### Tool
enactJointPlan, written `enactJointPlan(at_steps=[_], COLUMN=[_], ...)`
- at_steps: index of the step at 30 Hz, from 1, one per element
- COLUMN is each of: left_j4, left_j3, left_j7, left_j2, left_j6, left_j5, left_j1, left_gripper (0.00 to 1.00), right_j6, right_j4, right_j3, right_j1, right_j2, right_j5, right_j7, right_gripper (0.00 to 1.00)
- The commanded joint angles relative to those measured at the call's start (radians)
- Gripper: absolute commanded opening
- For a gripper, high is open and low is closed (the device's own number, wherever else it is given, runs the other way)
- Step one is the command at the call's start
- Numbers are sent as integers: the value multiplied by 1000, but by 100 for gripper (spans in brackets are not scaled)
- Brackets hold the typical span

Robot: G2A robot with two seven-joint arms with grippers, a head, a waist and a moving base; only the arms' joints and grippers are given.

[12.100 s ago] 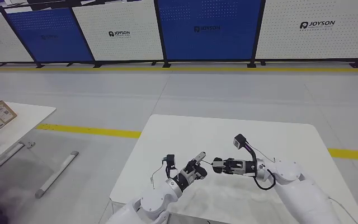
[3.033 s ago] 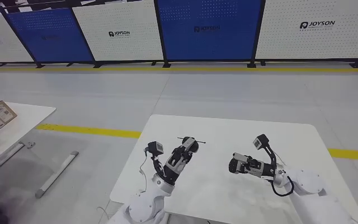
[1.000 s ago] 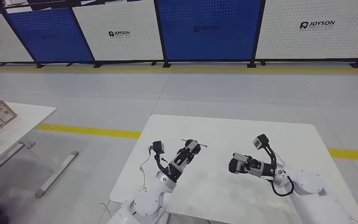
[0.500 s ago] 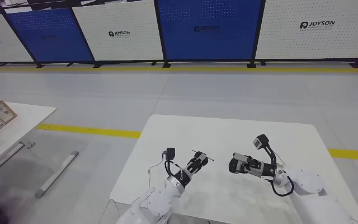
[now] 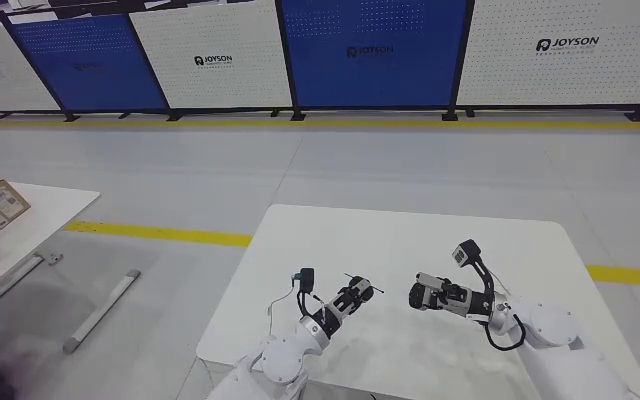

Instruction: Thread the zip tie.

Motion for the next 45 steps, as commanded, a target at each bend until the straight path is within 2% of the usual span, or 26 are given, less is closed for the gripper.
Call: enactJointPlan(at_steps=[1,3,7,9,11,12,24,26,28,30,32,34,36,45], left_j4=[0,0,0,0,0,0,0,0,0,0,0,0,0,0], left_j3=[0,0,0,0,0,0,0,0,0,0,0,0,0,0], left_j7=[0,0,0,0,0,0,0,0,0,0,0,0,0,0], left_j2=[0,0,0,0,0,0,0,0,0,0,0,0,0,0], left_j6=[0,0,0,0,0,0,0,0,0,0,0,0,0,0], left_j5=[0,0,0,0,0,0,0,0,0,0,0,0,0,0], left_j1=[0,0,0,0,0,0,0,0,0,0,0,0,0,0], left_gripper=[0,0,0,0,0,0,0,0,0,0,0,0,0,0], right_j6=[-7,-17,3,29,80,98,94,74,53,15,-17,-15,28,32], right_j4=[-5,-25,-54,-74,-79,-78,-84,-59,-44,-43,-54,-42,-4,2], right_j3=[10,43,138,172,186,195,198,214,220,206,142,81,23,21], right_j1=[-1,-2,-2,5,31,38,30,41,63,84,104,141,198,205], right_j2=[3,14,48,65,80,81,82,88,97,109,130,157,181,183], right_j5=[-22,-77,-158,-232,-348,-343,-339,-298,-346,-377,-391,-448,-449,-436], right_j7=[-25,-29,30,94,133,117,94,162,231,268,268,268,268,268], right_gripper=[100,100,100,100,100,100,100,100,100,100,100,100,100,100])
